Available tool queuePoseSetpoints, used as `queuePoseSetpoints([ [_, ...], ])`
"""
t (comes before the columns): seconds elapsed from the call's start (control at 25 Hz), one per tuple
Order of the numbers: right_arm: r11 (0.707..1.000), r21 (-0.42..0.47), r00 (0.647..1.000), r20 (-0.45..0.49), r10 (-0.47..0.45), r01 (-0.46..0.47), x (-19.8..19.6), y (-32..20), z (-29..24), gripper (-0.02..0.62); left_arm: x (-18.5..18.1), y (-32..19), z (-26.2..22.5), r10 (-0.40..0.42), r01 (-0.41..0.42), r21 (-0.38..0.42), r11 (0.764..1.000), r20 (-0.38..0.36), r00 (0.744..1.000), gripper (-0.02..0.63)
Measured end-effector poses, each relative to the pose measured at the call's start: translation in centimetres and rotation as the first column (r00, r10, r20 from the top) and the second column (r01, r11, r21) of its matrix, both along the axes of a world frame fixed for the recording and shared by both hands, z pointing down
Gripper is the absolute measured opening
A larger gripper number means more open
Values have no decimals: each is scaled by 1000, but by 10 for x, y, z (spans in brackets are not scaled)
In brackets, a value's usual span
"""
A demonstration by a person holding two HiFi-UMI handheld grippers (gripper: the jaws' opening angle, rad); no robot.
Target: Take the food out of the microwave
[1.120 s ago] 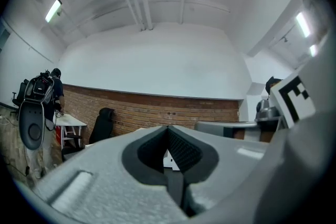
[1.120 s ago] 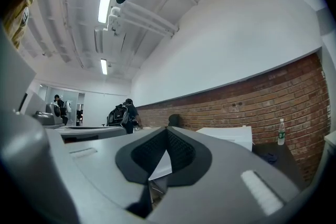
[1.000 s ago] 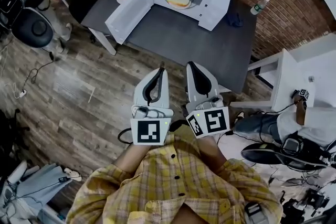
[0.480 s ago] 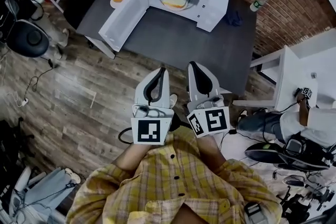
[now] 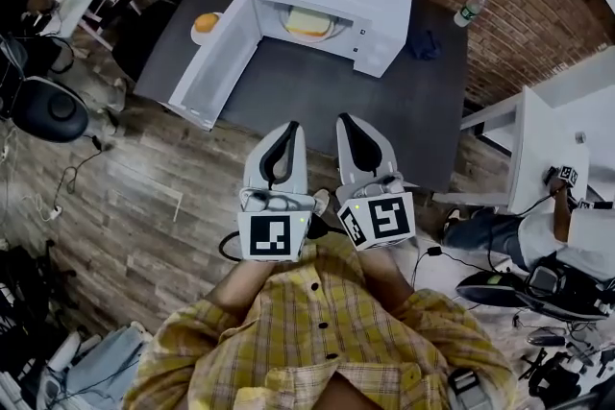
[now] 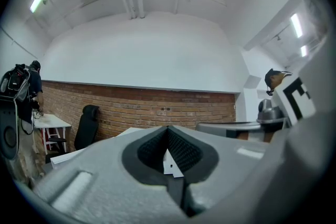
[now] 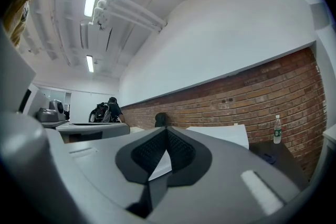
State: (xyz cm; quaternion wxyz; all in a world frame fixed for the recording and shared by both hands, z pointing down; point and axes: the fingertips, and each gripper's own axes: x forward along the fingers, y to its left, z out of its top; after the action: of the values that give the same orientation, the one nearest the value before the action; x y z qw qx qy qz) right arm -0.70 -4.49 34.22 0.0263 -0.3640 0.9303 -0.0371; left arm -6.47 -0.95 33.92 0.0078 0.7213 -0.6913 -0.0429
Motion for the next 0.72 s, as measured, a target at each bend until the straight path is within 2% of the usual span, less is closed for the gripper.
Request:
queuePoseSetpoints([
  [0.4, 1000, -7, 1000, -14, -12, 12, -8, -55, 13, 3, -11, -59, 11, -3, 3, -14, 1000, -14, 1000, 0],
  [0.56, 1000, -11, 1000, -3, -12, 12, -6, -75, 13, 3, -8, -81, 19, 20, -20, -38, 999, 16, 1000, 0],
  [0.72, 1000, -18, 1000, -5, -11, 10, -3, -89, 17, 3, -6, -99, 26, 22, -21, -56, 998, 10, 1000, 0],
])
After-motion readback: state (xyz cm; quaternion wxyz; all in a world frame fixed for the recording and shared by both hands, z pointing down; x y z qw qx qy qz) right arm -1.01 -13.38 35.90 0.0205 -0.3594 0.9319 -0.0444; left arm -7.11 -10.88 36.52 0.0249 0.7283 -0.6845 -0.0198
